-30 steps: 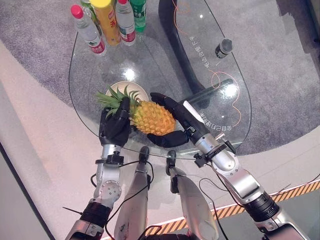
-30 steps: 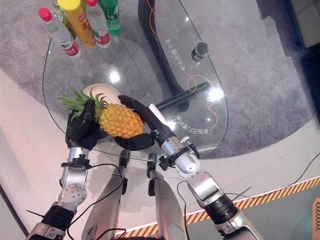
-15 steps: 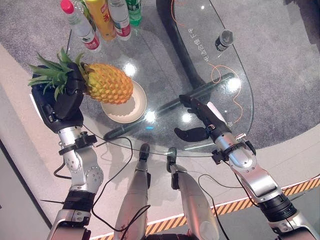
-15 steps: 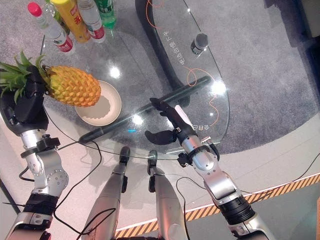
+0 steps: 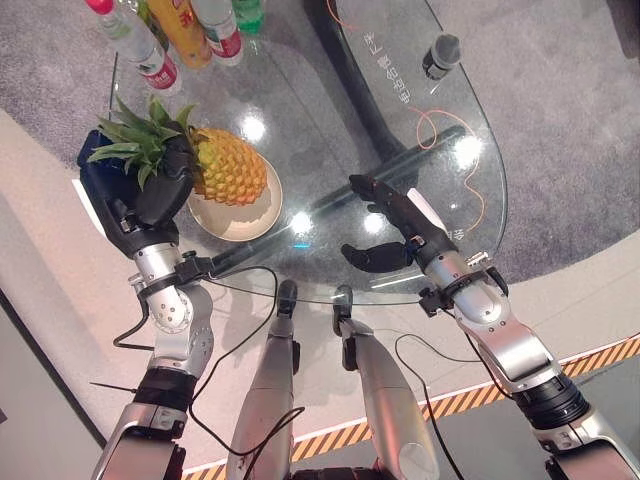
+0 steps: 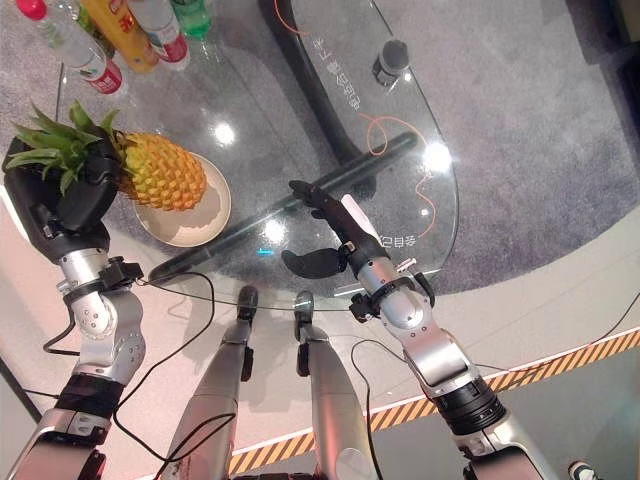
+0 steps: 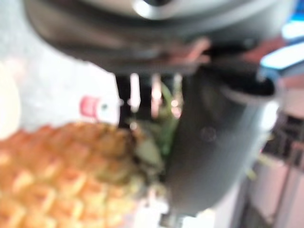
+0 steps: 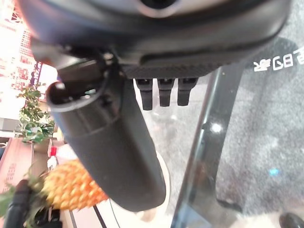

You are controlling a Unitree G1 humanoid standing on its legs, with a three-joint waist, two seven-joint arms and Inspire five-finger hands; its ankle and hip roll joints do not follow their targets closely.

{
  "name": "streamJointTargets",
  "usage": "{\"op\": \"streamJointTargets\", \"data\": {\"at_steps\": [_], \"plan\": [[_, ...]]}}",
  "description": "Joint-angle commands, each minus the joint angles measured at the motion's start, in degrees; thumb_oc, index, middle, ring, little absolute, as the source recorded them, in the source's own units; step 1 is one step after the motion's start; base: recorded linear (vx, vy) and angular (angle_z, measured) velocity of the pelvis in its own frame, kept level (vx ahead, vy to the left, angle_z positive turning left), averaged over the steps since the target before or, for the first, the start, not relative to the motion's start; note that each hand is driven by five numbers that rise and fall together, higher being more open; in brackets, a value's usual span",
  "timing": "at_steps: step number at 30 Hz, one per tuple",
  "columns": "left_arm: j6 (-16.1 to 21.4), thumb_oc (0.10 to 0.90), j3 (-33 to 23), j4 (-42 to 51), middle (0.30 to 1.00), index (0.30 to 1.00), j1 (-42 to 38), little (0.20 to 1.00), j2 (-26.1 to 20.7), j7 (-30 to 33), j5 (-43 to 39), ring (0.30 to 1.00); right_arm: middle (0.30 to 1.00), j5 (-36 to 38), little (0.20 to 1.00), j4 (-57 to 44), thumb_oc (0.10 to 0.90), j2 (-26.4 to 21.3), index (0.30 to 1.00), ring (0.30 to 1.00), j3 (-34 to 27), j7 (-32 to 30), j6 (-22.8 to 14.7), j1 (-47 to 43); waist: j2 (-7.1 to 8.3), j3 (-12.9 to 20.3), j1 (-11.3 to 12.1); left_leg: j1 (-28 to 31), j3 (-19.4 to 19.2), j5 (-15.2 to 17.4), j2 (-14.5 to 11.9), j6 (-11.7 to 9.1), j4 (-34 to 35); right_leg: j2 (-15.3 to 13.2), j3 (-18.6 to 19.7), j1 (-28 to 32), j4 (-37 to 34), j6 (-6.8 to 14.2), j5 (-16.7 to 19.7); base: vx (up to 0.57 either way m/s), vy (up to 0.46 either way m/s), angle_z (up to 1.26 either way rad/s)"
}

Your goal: Pick up the fruit to the plate

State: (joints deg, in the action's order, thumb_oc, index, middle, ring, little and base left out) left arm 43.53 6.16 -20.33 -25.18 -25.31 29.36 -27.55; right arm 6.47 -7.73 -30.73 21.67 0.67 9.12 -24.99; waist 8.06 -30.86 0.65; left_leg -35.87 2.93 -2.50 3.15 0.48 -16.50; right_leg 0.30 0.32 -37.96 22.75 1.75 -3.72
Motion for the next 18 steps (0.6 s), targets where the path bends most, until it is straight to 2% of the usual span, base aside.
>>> {"op": "streamJointTargets", "data": {"at_steps": [1, 7, 11, 18], "plan": [[5.4, 0.100, -1.8, 3.4, 0.300, 0.300, -7.0, 0.200, -3.7, 7.2, 10.4, 0.300, 0.900, 1.5, 0.900, -4.8, 0.800, -0.8, 0.900, 0.900, -0.3, 0.7, -2.6, -2.2, -0.01, 1.1, 0.3, -2.4, 1.2, 4.3, 1.8, 0.9, -4.5, 0.8, -4.4, 1.0, -2.1, -0.1, 2.4, -0.02, 0.031, -0.02], [5.8, 0.100, -0.8, -4.5, 0.300, 0.300, -11.2, 0.200, -5.4, 14.7, 15.0, 0.300, 0.900, 3.0, 0.900, -2.4, 0.800, -1.3, 0.900, 0.900, 2.3, 0.0, -3.7, -4.6, 0.78, 1.1, -0.2, -4.9, 0.9, 4.1, 1.4, 0.6, -5.1, 1.1, -4.7, -1.5, -1.8, 0.1, 3.0, -0.01, 0.032, -0.01], [5.4, 0.100, 0.3, -9.9, 0.300, 0.300, -14.8, 0.200, -7.9, 17.3, 15.1, 0.300, 0.900, 4.4, 0.900, -1.2, 0.800, -1.6, 0.900, 0.900, 4.3, -1.0, -4.3, -7.0, 1.39, 1.1, -0.6, -6.3, 1.0, 3.3, 1.3, 0.5, -4.6, 1.3, -4.9, -3.0, -2.2, 0.1, 3.9, -0.02, 0.014, -0.01], [5.4, 0.100, 0.5, -13.5, 0.300, 0.300, -16.8, 0.200, -10.3, 21.3, 16.7, 0.300, 0.900, 5.4, 0.900, -1.1, 0.800, -1.9, 0.900, 0.900, 5.7, -2.0, -4.4, -8.0, 2.21, 1.1, -0.7, -7.3, 1.3, 4.3, 1.1, 0.5, -5.3, 1.7, -5.1, -4.1, -1.7, 0.2, 3.7, 0.00, -0.001, 0.01]]}}
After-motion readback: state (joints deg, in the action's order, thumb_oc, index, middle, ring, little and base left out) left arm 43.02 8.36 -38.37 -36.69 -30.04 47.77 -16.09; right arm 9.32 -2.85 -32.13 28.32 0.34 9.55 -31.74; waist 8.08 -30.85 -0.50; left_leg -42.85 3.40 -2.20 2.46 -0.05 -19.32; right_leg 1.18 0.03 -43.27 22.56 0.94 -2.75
